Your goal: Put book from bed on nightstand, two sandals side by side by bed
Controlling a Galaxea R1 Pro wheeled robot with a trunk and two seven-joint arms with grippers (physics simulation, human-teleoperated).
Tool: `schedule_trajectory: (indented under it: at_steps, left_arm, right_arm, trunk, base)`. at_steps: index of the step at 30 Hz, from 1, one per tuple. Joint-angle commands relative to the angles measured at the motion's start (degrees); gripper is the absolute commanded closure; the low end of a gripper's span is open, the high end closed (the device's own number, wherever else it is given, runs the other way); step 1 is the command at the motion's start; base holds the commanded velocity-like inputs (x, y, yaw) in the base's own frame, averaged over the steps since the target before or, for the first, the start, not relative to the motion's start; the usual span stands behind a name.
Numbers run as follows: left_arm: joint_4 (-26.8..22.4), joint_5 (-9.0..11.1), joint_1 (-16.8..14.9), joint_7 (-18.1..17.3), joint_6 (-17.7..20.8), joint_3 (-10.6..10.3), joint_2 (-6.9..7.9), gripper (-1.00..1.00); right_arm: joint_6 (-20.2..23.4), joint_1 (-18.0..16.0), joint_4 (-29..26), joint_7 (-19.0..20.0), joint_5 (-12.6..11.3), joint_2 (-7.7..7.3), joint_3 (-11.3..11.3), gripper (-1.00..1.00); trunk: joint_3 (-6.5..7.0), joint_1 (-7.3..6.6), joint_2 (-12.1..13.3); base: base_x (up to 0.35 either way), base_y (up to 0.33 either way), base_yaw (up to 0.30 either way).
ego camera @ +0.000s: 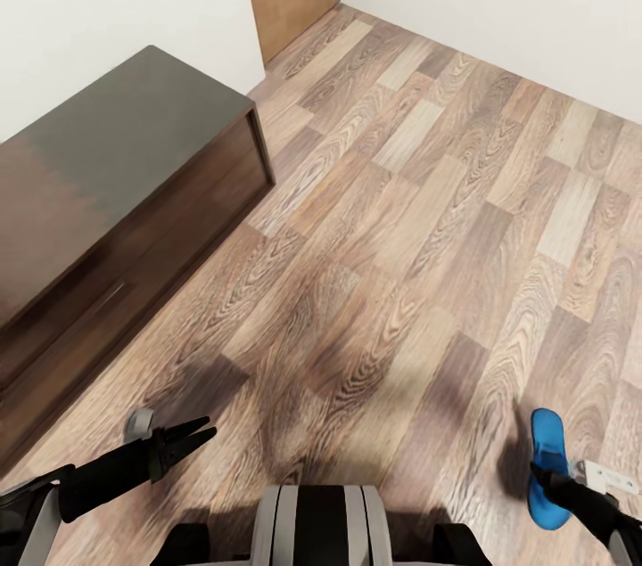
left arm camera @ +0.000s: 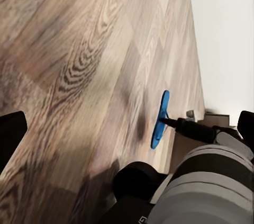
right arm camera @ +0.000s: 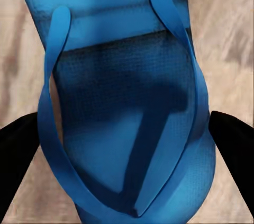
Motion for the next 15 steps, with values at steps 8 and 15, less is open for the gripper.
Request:
schedule_trajectory:
  at_steps: [8, 15]
  left_arm:
    - [0.0, 0.17, -0.01, -0.18, 0.61, 0.02, 0.09, -1.0]
    - [0.0, 0.17, -0.01, -0.15, 0.54, 0.01, 0.02, -1.0]
  right_arm:
    - [15.07, -0.02, -0.41, 11.73, -6.37, -3.25, -0.15, 1.0]
    - [18.19, 0.16, 0.0, 35.91, -8.22, -3.77, -0.08, 1.0]
  trunk:
    - [1.75, -0.21, 0.1]
    - [3.3, -0.39, 0.19]
  base:
    - [0.0, 0.0, 0.0]
    - [0.0, 0.0, 0.0]
